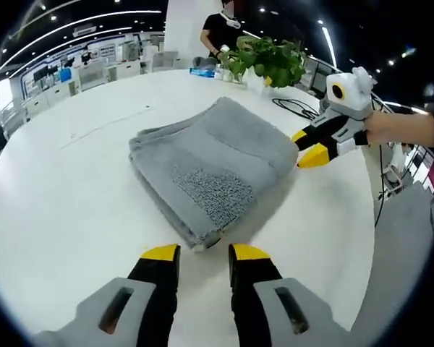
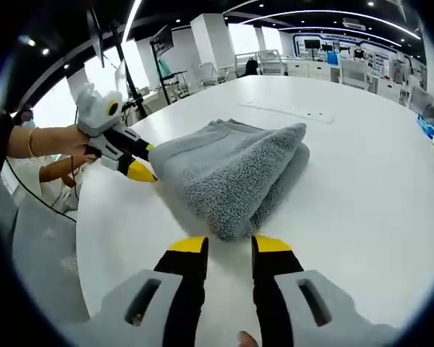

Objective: Fold the towel on the table until its edges align and the towel forms a compact rectangular stack.

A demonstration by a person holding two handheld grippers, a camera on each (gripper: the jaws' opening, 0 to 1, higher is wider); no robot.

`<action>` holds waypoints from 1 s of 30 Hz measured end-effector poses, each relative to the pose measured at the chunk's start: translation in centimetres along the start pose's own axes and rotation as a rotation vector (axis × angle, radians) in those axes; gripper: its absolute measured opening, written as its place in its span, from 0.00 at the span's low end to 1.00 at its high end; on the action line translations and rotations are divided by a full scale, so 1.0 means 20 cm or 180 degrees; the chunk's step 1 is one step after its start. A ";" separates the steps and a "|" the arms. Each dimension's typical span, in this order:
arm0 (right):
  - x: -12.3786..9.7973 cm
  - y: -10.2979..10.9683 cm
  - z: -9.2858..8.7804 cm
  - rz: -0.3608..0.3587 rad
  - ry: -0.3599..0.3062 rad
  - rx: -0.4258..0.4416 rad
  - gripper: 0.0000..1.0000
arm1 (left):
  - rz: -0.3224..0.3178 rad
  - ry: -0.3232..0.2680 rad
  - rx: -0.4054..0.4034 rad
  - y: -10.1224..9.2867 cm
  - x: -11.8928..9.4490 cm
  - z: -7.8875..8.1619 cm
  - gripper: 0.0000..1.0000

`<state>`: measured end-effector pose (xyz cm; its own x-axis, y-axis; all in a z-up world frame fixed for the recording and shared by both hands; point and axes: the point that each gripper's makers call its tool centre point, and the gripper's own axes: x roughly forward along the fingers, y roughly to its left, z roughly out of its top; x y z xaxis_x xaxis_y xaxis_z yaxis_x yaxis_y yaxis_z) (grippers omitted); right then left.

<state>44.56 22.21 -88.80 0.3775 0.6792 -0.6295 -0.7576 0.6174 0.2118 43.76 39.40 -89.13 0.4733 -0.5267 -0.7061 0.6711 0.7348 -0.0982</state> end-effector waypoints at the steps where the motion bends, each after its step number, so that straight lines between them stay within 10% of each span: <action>1: -0.01 0.01 0.00 0.0007 -0.0003 0.0000 0.27 | 0.0007 -0.0025 -0.0012 -0.01 -0.02 0.01 0.29; 30: -0.33 0.29 -0.09 -0.0157 -0.0223 0.0083 0.53 | 0.0263 -0.0593 -0.0271 -0.22 -0.45 -0.06 0.54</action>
<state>36.63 20.60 -84.79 0.4509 0.6733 -0.5860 -0.7235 0.6602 0.2018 35.86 41.48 -83.27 0.6272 -0.5273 -0.5733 0.5788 0.8080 -0.1099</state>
